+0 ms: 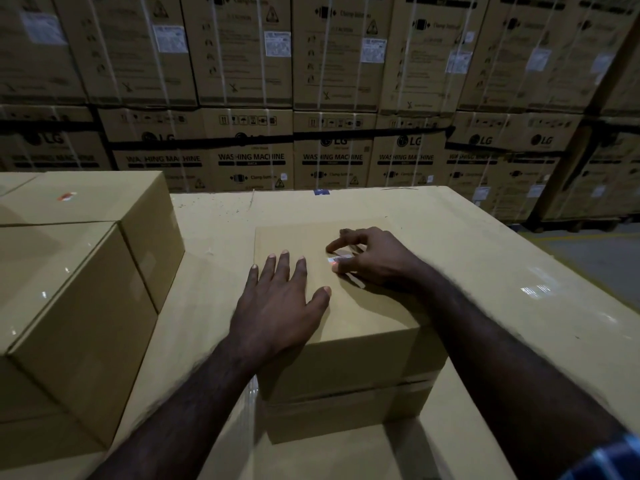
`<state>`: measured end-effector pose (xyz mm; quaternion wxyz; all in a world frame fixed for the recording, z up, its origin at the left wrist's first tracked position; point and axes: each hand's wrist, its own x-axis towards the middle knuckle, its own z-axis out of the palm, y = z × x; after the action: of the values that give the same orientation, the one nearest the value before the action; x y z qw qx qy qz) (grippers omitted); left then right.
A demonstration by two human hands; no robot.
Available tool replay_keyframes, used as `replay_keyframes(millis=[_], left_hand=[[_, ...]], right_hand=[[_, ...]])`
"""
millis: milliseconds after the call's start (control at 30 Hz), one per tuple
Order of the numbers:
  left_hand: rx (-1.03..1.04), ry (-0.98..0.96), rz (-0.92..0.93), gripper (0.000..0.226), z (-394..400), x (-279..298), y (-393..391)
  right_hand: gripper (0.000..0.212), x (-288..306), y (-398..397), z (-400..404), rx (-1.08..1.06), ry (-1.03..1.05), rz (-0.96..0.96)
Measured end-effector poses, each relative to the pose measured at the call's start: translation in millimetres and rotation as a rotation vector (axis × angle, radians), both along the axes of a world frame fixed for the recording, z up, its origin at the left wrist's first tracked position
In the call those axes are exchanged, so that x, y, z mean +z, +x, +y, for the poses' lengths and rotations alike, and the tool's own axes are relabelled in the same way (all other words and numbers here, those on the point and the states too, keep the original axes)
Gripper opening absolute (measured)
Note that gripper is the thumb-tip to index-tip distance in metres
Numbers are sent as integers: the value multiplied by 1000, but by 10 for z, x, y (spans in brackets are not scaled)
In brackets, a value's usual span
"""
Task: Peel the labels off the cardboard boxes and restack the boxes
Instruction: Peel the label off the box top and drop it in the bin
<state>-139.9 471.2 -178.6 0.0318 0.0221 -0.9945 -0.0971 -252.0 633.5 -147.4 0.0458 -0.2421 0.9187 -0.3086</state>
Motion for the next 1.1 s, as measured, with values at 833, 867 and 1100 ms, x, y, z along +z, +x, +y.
replay_keyframes(millis=[833, 867, 1100], left_hand=[[14, 5, 3, 73, 19, -8, 1], [14, 6, 2, 73, 18, -8, 2], [17, 4, 15, 74, 13, -20, 1]], right_hand=[[27, 58, 19, 12, 80, 0, 13], [25, 57, 24, 26, 95, -3, 37], [33, 170, 31, 155, 190, 287, 344]])
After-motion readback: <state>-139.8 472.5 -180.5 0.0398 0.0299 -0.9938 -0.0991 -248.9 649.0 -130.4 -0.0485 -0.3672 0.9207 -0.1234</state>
